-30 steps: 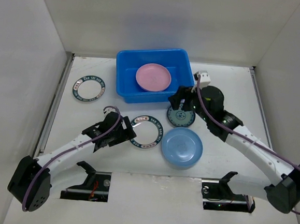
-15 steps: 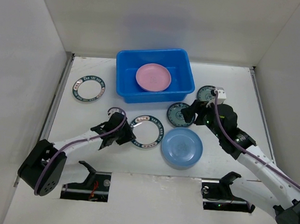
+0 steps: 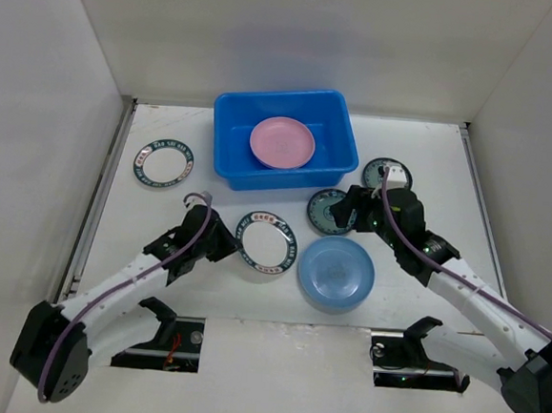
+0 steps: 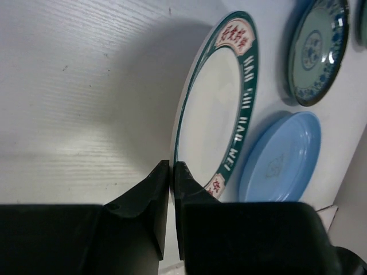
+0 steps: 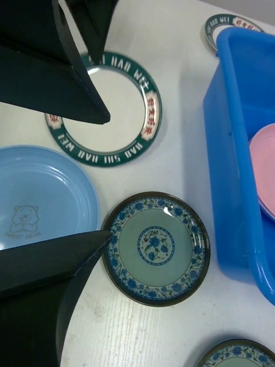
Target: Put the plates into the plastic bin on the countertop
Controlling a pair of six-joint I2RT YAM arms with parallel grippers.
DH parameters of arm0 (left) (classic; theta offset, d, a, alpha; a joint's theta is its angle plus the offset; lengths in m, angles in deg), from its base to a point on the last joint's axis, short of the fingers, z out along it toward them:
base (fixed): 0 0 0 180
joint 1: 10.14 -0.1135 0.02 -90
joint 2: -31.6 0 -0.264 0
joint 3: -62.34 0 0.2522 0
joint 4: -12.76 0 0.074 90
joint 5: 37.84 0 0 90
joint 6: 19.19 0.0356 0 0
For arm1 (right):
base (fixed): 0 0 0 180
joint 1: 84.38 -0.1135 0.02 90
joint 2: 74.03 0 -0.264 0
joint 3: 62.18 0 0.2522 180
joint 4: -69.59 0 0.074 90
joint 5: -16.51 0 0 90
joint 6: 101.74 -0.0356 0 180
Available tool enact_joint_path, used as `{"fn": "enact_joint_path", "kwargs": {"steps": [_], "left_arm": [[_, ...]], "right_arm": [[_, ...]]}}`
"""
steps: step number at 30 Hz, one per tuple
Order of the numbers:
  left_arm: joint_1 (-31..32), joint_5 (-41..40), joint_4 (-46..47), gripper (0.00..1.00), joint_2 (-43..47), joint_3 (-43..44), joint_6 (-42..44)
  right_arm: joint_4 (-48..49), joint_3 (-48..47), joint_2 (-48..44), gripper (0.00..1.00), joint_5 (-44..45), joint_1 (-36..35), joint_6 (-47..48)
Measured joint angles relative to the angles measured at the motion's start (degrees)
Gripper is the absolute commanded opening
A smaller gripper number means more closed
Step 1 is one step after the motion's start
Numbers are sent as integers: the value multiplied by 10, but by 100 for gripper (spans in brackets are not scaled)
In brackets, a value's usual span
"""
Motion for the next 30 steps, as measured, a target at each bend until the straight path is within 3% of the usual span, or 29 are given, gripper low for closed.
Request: {"fn": "enact_joint_path", "kwargs": {"steps": [7,15,19,23,30], "left_arm": [[0,-23,-175,0,101,114,31],[-10,-37,-283,0,71,363,87],[-56,-26,-267,1,-10,464,108],[-103,-5,-198,1,-117,507,118],[-131,33,-71,1,-391,577,134]], "right_arm": [[5,-17,41,80,-11,11,9],[2,-35,60,79,-16,40,15],[-11,-38,62,79,-16,62,15],[-35,-38,58,80,-16,88,13],[-63,-36,18,79,-14,117,3]]}}
